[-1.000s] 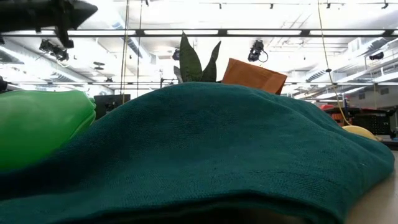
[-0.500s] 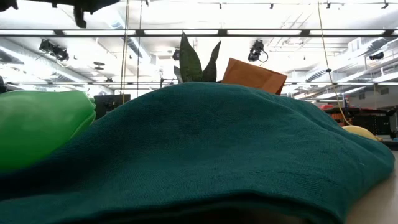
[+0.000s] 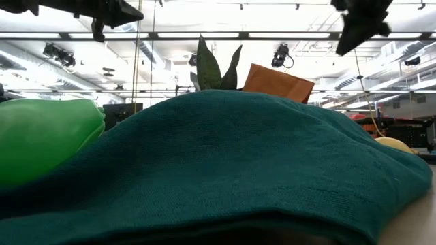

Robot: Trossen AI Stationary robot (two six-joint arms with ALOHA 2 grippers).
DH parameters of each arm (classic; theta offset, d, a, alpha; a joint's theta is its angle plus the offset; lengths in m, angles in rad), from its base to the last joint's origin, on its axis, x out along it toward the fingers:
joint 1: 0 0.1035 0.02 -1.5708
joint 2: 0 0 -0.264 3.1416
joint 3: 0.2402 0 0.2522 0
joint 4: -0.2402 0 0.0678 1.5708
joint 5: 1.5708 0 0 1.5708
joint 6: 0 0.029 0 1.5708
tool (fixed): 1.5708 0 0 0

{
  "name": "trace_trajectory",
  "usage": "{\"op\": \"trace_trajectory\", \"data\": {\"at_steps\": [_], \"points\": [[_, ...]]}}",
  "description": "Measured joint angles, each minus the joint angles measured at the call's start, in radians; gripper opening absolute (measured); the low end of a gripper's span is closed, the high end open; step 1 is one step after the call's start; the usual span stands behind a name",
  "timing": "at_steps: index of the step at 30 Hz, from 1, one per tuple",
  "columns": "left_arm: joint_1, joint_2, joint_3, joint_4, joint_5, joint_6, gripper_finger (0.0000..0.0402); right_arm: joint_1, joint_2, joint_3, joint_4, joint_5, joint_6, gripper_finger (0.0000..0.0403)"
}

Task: Pick and placing Produce into tupperware
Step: Put the red tomato into the transparent bin

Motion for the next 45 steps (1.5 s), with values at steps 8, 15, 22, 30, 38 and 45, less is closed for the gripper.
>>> {"op": "trace_trajectory", "data": {"at_steps": [8, 15, 22, 30, 38, 45], "points": [[0.036, 0.038, 0.0, -0.003, 0.09, -0.029, 0.0015, -0.009, 0.088, -0.058, 0.131, -0.06, -0.022, 0.0001], [0.065, 0.081, 0.0, -0.008, 0.135, -0.1, 0.001, -0.094, 0.129, -0.028, 0.136, -0.067, -0.026, 0.0001], [0.075, 0.119, 0.0, -0.008, 0.151, -0.145, 0.0024, -0.212, 0.133, -0.016, 0.15, -0.122, -0.089, 0.0001], [0.075, 0.132, 0.0, -0.007, 0.203, -0.153, 0.0012, -0.346, 0.192, -0.016, 0.141, -0.22, -0.143, 0.0024], [0.075, 0.133, 0.0, -0.008, 0.204, -0.153, 0.002, -0.416, 0.321, -0.016, 0.128, -0.221, -0.157, 0.0114], [0.075, 0.132, 0.0, -0.014, 0.231, -0.154, 0.002, -0.462, 0.446, -0.016, 0.12, -0.221, -0.119, 0.0189]]}}
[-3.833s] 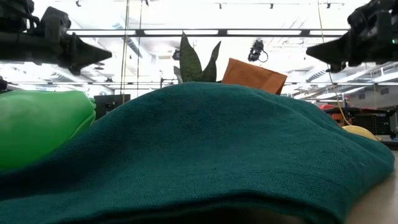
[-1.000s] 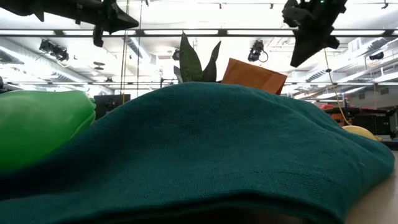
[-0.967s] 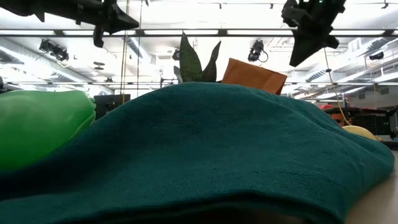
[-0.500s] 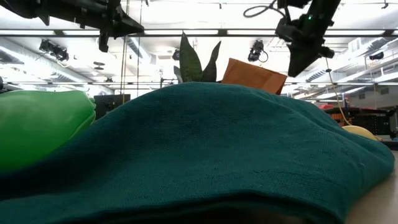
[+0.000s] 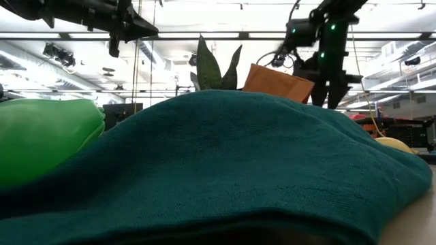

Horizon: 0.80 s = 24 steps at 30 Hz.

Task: Pick and placing Produce into tupperware
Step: Put the red tomato into the transparent bin

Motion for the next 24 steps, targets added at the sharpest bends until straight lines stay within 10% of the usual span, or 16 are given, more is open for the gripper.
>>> {"op": "trace_trajectory", "data": {"at_steps": [24], "points": [[0.0, 0.0, 0.0, -0.13, 0.076, -0.05, 0.0021, -0.17, 0.049, -0.14, 0.048, -0.052, 0.052, 0.0266]]}}
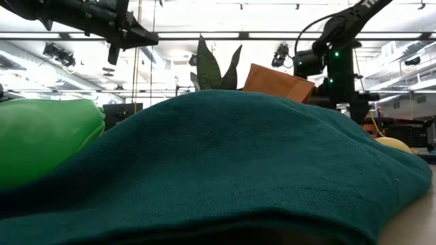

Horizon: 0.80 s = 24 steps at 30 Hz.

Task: Pick and placing Produce into tupperware
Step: Put the red tomato into the transparent bin

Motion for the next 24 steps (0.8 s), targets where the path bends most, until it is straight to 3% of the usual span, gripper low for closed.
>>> {"op": "trace_trajectory", "data": {"at_steps": [13, 24], "points": [[0.0, 0.0, 0.0, -0.025, 0.018, 0.001, 0.0032, -0.009, 0.016, -0.066, 0.121, -0.01, 0.028, 0.0325], [0.0, 0.0, 0.0, -0.024, 0.019, 0.025, 0.0024, -0.017, 0.092, -0.066, 0.163, -0.007, 0.087, 0.0328]]}}
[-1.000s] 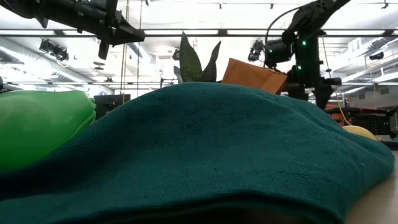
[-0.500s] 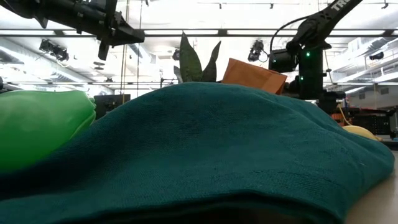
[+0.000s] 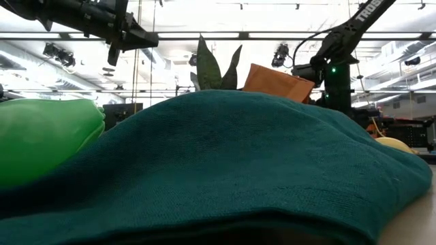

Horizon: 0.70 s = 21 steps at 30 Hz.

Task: Pick and placing Produce into tupperware
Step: Put the red tomato into the transparent bin

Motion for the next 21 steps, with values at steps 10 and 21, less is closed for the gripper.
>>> {"op": "trace_trajectory", "data": {"at_steps": [10, 21], "points": [[0.0, 0.0, 0.0, 0.0, 0.0, 0.0, 0.0033, 0.0, 0.067, 0.0, 0.013, 0.0, 0.025, 0.0327], [0.0, 0.0, 0.0, 0.0, 0.0, 0.0, 0.0021, -0.003, 0.079, 0.0, 0.024, 0.004, 0.026, 0.028]]}}
